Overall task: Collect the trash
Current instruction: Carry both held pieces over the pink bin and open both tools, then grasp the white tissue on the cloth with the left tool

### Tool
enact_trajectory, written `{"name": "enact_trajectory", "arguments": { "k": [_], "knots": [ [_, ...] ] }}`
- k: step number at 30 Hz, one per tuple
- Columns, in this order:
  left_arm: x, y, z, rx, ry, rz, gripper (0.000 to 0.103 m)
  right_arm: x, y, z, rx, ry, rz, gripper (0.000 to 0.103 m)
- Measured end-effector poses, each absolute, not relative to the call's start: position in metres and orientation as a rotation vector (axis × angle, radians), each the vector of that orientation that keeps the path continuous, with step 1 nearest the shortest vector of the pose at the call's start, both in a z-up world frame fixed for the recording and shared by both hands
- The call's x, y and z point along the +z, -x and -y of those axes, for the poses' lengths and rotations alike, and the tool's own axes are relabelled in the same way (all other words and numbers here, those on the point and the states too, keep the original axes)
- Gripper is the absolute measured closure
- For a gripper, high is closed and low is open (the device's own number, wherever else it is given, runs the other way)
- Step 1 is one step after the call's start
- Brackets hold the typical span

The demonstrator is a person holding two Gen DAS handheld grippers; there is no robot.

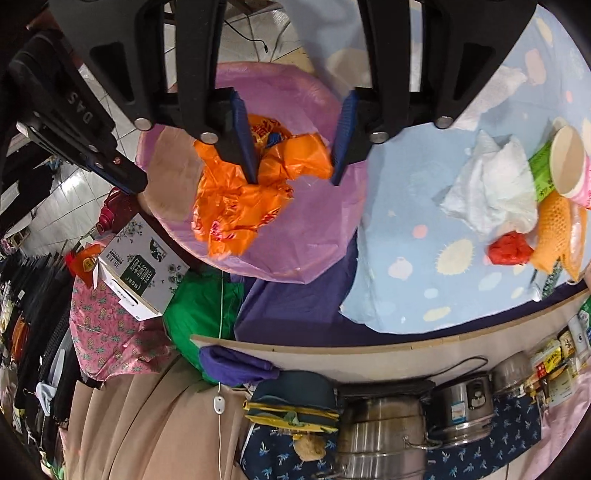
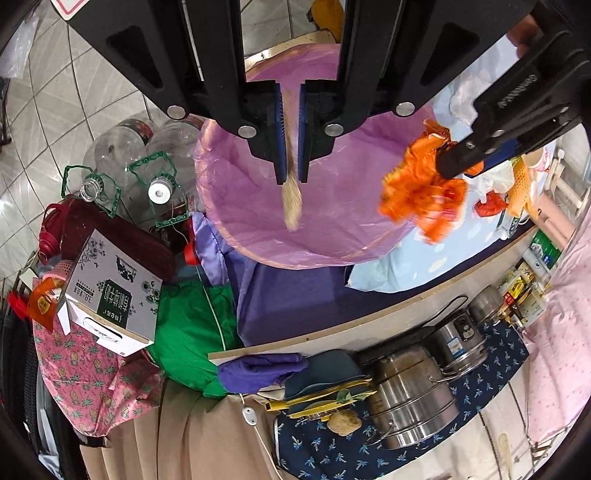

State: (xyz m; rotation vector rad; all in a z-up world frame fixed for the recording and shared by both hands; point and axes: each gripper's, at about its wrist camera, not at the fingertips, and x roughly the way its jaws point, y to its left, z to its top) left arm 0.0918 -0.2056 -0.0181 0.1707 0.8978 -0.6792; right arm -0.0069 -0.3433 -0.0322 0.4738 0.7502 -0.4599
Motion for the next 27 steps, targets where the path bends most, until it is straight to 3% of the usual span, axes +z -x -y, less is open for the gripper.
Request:
{"name": "enact_trajectory", "arguments": {
  "k": [3,27],
  "knots": [
    [-0.019,-0.096,0.204,-0.643,-0.149,-0.894,0.046,-0.030,0.011,0.346,-0.461,-0.488,-0.734,0.079],
    [-0.011,-0.098,0.104,-0.441,-0.088,-0.874,0.021,-0.003,-0.001,0.282,-0.298,-0.443,-0.718,0.071]
  ]
}}
